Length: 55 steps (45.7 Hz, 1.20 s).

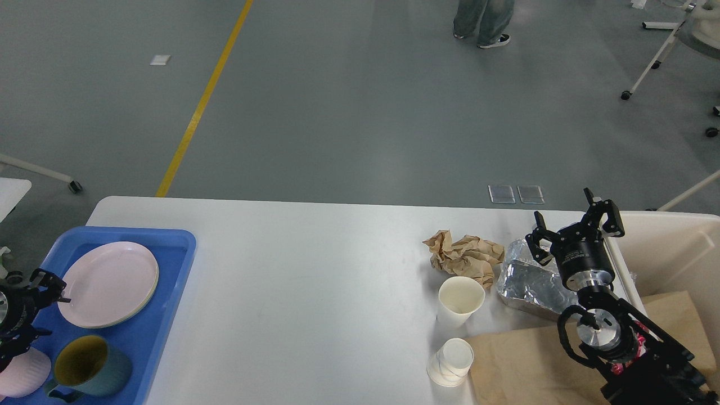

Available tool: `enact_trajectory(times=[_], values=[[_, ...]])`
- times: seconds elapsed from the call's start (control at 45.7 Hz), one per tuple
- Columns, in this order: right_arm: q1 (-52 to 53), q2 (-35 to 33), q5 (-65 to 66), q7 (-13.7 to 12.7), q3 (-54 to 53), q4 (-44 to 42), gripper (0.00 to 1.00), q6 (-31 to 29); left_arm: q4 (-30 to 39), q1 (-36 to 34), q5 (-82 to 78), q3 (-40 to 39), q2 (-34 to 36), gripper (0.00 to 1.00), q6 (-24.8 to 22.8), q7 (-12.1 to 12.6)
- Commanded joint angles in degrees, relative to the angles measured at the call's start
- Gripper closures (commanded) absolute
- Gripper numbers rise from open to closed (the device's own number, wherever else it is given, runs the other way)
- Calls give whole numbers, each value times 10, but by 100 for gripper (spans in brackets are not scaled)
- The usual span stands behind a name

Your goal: Tidy desktop

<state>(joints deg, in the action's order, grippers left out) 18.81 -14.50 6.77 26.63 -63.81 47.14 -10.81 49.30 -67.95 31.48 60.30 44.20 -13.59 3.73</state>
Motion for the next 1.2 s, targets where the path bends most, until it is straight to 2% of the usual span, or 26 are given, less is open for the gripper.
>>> enact_trajectory(times=[0.0, 0.088, 0.219, 0.328, 0.438, 0.591, 0.701, 0.832, 0.963, 1.139, 1.182], values=[[0, 0, 0, 0, 0, 1, 0, 0, 2, -16, -3, -1, 1, 5, -3, 8], [0, 0, 0, 0, 0, 0, 0, 0, 4, -45, -7, -9, 6, 4, -12, 8], [0, 0, 0, 0, 0, 0, 0, 0, 3, -78, -7, -44, 41, 4, -49, 0], [0, 0, 0, 0, 0, 0, 0, 0, -23, -82, -24, -109, 91, 4, -51, 0], [0, 0, 0, 0, 0, 0, 0, 0, -58, -66, -57, -255, 97, 4, -55, -1], [0, 0, 0, 0, 0, 1, 0, 0, -69, 26, -95, -503, 73, 4, -54, -1], [0, 0, 0, 0, 0, 0, 0, 0, -96, 91, -127, -650, 29, 4, -49, -2], [0, 0, 0, 0, 0, 0, 0, 0, -137, 140, -169, -769, -57, 4, -49, -10], [0, 0, 0, 0, 0, 0, 0, 0, -146, 170, -172, -871, -128, 4, -50, -57], [0, 0, 0, 0, 0, 1, 0, 0, -131, 265, -178, -1098, -182, 4, -55, -161], [0, 0, 0, 0, 0, 0, 0, 0, -121, 294, -179, -1144, -184, 4, -76, -180]])
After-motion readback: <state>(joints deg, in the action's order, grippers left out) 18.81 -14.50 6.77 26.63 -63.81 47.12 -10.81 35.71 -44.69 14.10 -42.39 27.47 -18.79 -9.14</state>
